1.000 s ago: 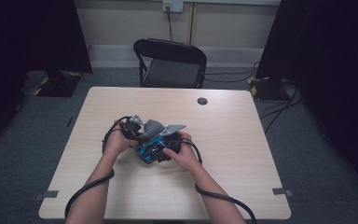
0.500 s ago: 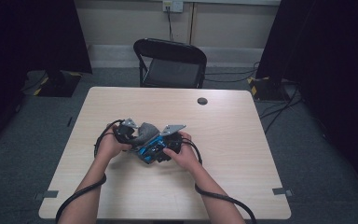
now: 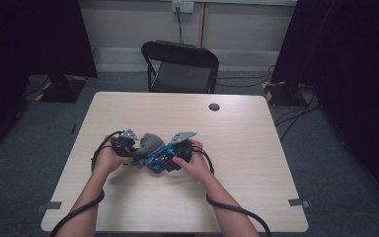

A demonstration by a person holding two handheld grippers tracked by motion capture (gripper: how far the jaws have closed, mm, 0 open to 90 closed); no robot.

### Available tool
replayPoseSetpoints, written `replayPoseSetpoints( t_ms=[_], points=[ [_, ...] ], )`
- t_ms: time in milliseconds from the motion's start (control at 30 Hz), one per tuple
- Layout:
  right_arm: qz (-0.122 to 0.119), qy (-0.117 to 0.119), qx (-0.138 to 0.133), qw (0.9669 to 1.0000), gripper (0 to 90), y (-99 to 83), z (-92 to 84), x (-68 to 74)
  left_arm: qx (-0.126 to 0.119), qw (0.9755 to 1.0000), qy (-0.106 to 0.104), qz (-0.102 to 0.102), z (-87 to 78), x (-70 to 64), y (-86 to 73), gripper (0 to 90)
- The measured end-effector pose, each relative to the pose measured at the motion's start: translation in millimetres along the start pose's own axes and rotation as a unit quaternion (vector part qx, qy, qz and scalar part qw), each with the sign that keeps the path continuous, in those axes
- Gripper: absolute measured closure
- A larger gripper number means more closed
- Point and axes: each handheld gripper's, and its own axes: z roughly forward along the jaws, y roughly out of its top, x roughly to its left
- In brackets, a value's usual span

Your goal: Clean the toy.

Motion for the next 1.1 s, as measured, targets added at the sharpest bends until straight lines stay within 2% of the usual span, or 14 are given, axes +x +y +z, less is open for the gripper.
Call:
replayPoseSetpoints(
  t_ms=[300,600,767,1100],
  points=[
    [0.000,0.000,0.000,1.0000,0.0,0.0,0.0,0.1,-0.005,1.0000,-0.002,0.000,-9.1,-5.3,-10.9,71.1],
    [0.000,0.000,0.000,1.0000,0.0,0.0,0.0,0.1,-0.019,0.9997,-0.004,-0.011,-18.9,-9.4,-26.6,71.1],
    [0.000,0.000,0.000,1.0000,0.0,0.0,0.0,0.1,-0.014,0.9998,-0.004,-0.010,-24.6,-11.4,-31.4,71.1],
    [0.000,-0.001,0.000,1.0000,0.0,0.0,0.0,0.3,-0.030,0.9994,-0.011,-0.012,-36.2,-22.9,-44.5,71.1]
  ],
)
